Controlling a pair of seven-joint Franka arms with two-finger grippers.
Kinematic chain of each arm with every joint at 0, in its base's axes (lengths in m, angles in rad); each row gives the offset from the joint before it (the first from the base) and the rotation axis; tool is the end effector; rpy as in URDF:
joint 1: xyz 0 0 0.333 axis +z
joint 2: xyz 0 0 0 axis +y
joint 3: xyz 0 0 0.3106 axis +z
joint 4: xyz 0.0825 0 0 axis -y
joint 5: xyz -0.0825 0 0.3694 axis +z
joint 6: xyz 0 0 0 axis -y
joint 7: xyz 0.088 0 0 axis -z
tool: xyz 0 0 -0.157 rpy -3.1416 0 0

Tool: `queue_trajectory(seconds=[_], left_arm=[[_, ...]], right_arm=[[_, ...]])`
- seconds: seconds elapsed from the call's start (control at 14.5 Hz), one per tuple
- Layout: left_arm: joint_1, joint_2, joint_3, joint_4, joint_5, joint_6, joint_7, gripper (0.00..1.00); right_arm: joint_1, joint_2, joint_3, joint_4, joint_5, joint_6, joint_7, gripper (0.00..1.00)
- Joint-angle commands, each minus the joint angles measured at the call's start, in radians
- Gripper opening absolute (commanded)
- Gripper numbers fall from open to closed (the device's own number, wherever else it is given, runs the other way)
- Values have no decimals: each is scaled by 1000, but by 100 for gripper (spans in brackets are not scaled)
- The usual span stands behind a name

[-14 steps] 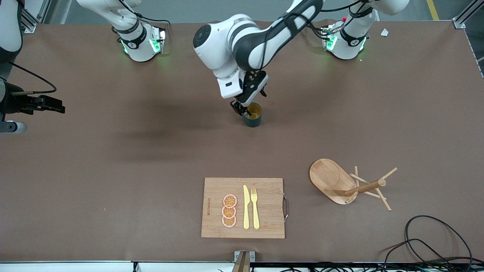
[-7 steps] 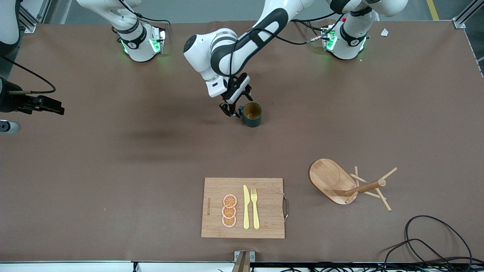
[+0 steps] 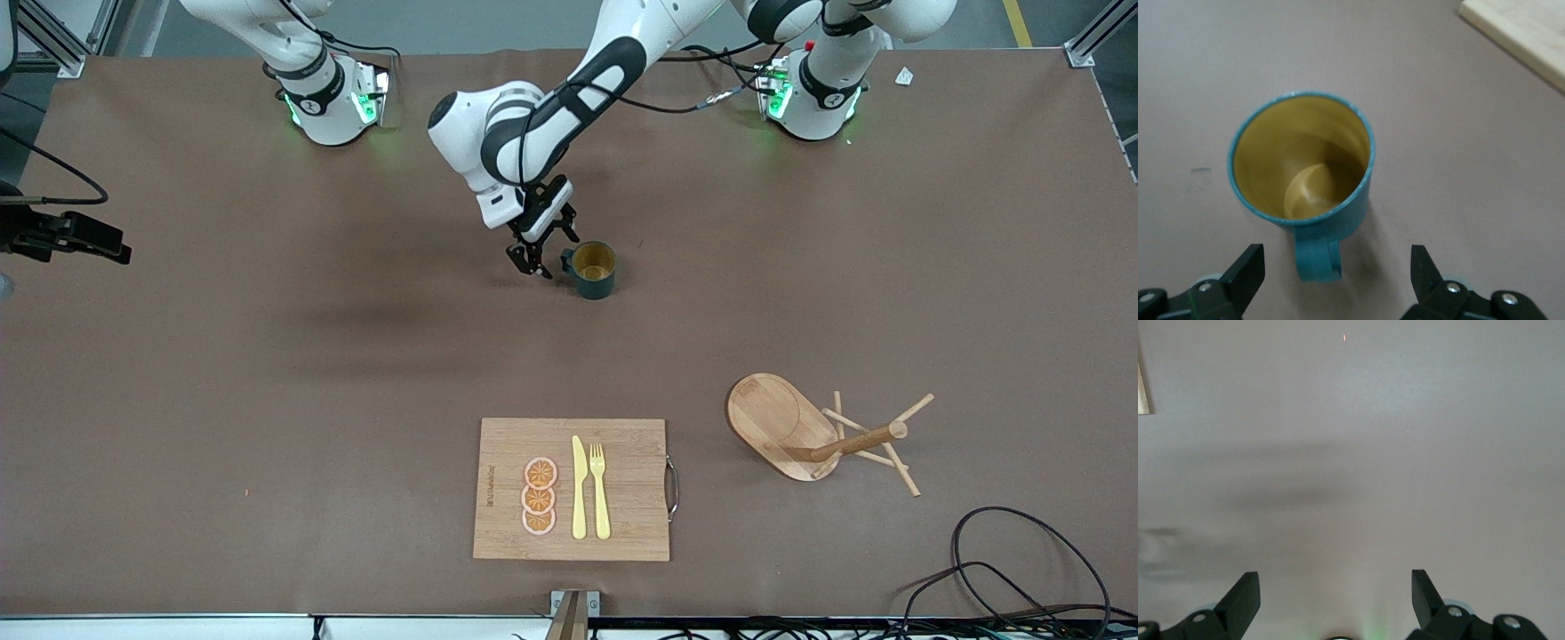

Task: Pass cup and hang on rack
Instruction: 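Lower the left gripper onto the mug handle while the right gripper withdraws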

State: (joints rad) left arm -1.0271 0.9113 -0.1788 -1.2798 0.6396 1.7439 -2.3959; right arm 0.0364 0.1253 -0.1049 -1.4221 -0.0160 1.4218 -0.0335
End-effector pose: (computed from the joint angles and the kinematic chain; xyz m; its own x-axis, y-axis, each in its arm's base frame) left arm 0.3354 -0.5868 0.1486 0.4663 0.6760 0.5706 0.8316 -0.5549 -0.0223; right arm 0.5543 -0.0374 0.5556 0.9914 -0.0377 -0.1254 -0.0348 -0.9991 0.0249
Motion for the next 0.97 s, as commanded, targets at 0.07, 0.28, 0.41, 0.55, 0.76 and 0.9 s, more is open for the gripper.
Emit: queue_trajectory(seconds=[0.07,0.28,0.41,0.55,0.76,0.9], left_arm=[[-56,69,60,42,20,2,-20,96],[-67,69,76,40,19,5,-22,96],[-67,70,76,39,19,6,-22,91],[-67,74,76,39,19,8,-22,75],[-67,75,76,36,20,19,-19,40],[-67,74,78,37,20,20,-19,14]], right_arm=[[-9,7,5,15,21,-76,21,100],[-10,5,5,15,30,-80,21,100],[-18,-3,5,11,30,-78,18,100],[-21,-18,13,6,31,-70,14,100],[-39,-56,50,-29,27,-55,12,100],[-43,-98,53,-85,25,-23,12,100]])
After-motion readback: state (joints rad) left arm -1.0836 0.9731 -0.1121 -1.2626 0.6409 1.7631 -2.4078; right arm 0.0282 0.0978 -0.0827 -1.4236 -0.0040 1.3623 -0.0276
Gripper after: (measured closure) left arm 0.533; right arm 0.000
